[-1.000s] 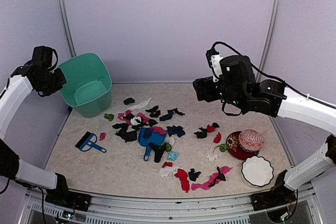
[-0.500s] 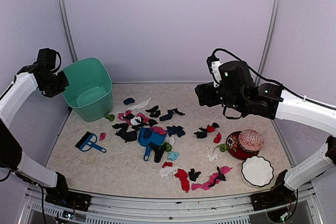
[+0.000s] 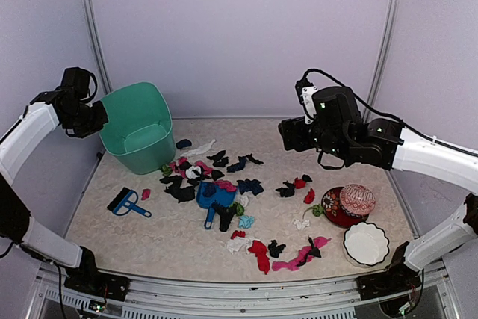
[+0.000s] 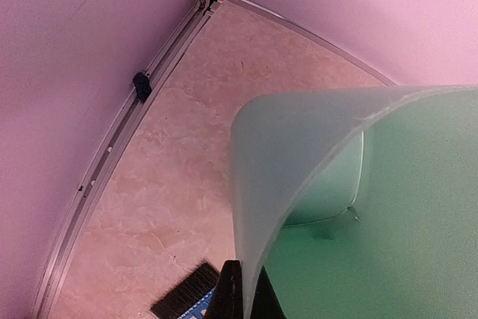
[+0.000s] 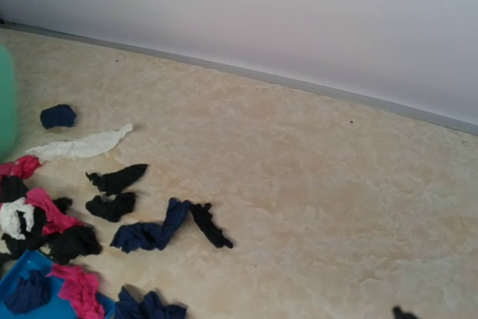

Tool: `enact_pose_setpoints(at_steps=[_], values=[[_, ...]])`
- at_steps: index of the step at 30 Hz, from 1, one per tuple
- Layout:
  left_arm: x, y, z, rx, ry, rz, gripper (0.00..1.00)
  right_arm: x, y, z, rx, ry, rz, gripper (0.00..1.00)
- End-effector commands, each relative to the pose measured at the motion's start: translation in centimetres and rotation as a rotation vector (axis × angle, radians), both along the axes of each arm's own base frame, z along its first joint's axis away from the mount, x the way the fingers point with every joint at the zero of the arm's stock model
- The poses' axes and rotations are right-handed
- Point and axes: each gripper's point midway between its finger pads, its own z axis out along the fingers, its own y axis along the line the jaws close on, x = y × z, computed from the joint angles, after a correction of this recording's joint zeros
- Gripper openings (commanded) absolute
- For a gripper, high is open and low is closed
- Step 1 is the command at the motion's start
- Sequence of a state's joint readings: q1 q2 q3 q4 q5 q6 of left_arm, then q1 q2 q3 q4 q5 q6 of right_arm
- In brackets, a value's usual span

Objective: Sweep away the paper scraps from the table
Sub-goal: Adjust the paper scraps at the center of the board, then place the trash bin in the corner of the board.

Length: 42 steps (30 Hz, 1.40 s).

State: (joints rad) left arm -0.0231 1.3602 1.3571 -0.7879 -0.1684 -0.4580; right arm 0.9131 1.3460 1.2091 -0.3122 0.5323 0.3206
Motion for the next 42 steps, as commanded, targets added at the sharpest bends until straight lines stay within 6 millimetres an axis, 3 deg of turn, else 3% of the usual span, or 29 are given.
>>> enact_pose_setpoints(at_steps=[1, 8, 15, 36, 42], values=[[-0.2, -0.9, 2.3, -0.017, -0.067, -0.027, 0.00, -0.1, -0.5, 0.5, 0.033, -0.009, -0.007, 0.85], [0.1, -0.1, 3.0, 0.013, -0.075, -0.009, 0.00, 0.0, -0.4, 0.2, 0.032, -0.001, -0.008, 0.85], [0.3, 1.6, 5.2, 0.026, -0.115, 0.029, 0.00, 0.0, -0.8, 0.1, 0.030, -0.001, -0.022, 0.86], [2.6, 1.7, 2.9, 0.033, -0.031, -0.009, 0.00, 0.6, -1.1, -1.0, 0.011, 0.016, -0.044, 0.86], [3.2, 1.9, 3.0, 0.041, -0.030, -0.009, 0.12, 0.8, -1.2, -1.3, 0.005, 0.021, -0.047, 0.87]])
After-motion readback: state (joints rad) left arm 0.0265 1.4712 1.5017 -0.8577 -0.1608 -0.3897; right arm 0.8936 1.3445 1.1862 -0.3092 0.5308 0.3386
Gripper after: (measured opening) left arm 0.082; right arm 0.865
